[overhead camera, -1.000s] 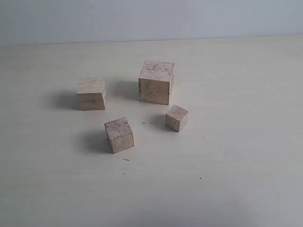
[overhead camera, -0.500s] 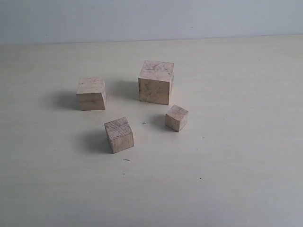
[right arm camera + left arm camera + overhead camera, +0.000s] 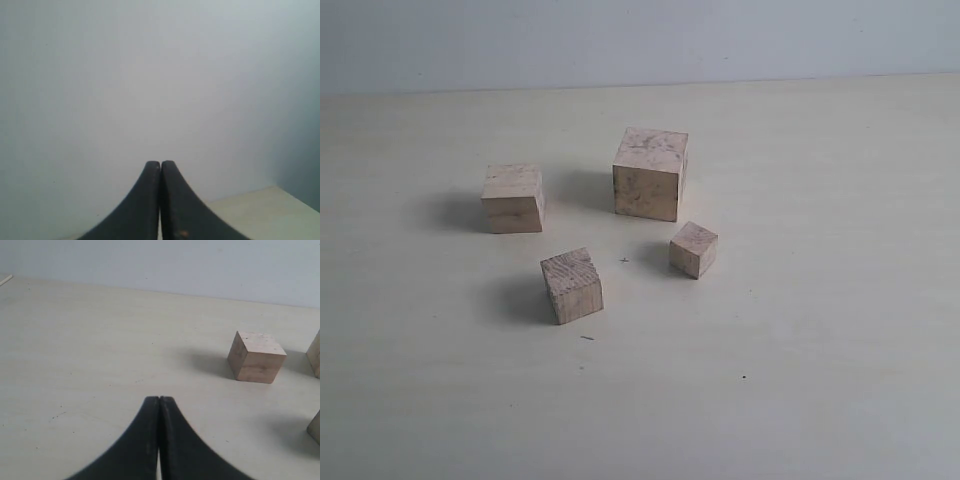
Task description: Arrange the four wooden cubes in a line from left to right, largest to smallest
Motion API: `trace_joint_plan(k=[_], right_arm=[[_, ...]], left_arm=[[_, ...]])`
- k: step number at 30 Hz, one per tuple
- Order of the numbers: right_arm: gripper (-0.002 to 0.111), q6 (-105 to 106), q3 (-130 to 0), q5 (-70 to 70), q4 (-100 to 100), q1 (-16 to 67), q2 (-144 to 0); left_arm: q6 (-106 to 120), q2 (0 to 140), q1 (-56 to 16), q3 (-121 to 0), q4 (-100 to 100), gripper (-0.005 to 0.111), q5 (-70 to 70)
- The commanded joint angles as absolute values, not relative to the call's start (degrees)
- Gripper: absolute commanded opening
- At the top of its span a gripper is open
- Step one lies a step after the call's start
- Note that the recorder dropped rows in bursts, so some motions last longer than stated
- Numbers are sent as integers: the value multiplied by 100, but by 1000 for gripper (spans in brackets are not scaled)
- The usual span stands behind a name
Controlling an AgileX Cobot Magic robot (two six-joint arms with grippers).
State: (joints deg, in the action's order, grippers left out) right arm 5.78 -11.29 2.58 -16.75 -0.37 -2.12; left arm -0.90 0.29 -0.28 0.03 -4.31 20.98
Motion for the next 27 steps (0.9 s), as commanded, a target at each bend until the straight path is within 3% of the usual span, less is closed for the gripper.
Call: trace_joint_plan(k=[1, 7, 19, 27], right_arm=[[0, 603, -2122, 1143, -1766, -19, -981], [0, 1896, -3684, 2712, -2510, 149, -2747], [0, 2707, -6144, 5842, -3043, 1904, -7128], [0, 2701, -6456, 6061, -4226, 2165, -8563]], left_arm=[[-85, 0, -62, 0, -464, 0, 2046], [-85, 0, -62, 0, -464, 0, 2046], [-85, 0, -62, 0, -464, 0, 2046], [-85, 0, -62, 0, -464, 0, 2046]])
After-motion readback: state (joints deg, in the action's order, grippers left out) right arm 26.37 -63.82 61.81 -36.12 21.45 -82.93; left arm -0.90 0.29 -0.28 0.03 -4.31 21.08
